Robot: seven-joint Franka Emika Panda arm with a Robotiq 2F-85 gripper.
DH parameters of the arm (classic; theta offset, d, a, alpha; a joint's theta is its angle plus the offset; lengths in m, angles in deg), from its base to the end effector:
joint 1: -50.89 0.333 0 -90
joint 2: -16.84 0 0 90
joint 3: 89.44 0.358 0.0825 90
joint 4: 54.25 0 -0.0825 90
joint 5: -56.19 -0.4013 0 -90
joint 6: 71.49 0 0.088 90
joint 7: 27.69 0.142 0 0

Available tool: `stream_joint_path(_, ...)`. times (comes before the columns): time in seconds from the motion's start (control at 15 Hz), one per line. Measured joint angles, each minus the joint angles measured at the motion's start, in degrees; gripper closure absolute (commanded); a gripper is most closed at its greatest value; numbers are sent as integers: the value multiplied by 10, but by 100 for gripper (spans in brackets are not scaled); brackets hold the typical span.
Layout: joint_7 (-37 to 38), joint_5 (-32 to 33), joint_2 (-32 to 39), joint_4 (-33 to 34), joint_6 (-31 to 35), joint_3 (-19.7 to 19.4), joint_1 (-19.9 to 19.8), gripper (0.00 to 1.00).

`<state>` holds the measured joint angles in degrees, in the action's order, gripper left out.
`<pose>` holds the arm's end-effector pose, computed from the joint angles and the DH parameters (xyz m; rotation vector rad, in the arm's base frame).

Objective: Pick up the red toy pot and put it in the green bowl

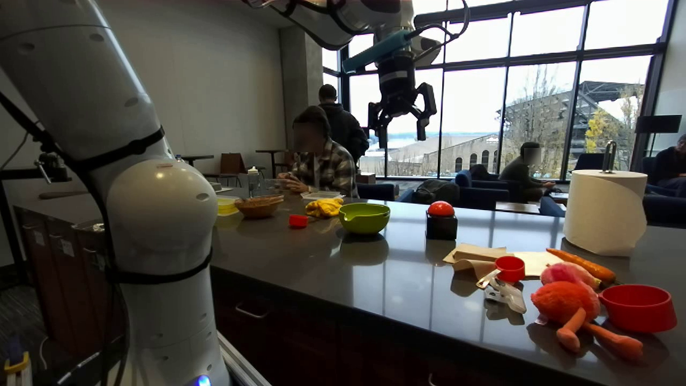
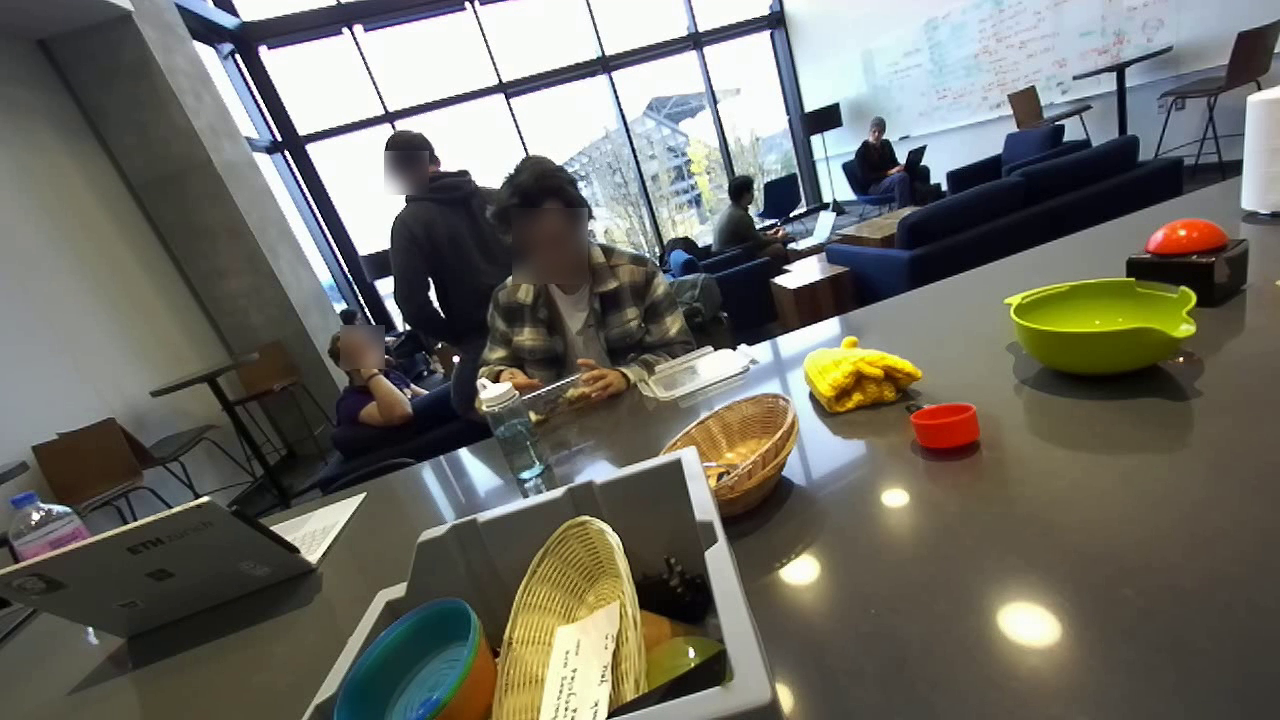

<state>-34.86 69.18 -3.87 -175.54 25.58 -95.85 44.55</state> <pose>0.4221 -0.1314 0.5584 2.9660 -0.0799 -0.1379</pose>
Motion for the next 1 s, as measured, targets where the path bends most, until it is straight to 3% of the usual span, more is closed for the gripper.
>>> stream_joint_path(0.4,13,-1,4,2,1,-2,-1,0)
stream_joint_path(0.73,92,-38,35,28,3,-4,-2,0)
stream_joint_path(1.0,164,-80,41,32,2,29,12,0)
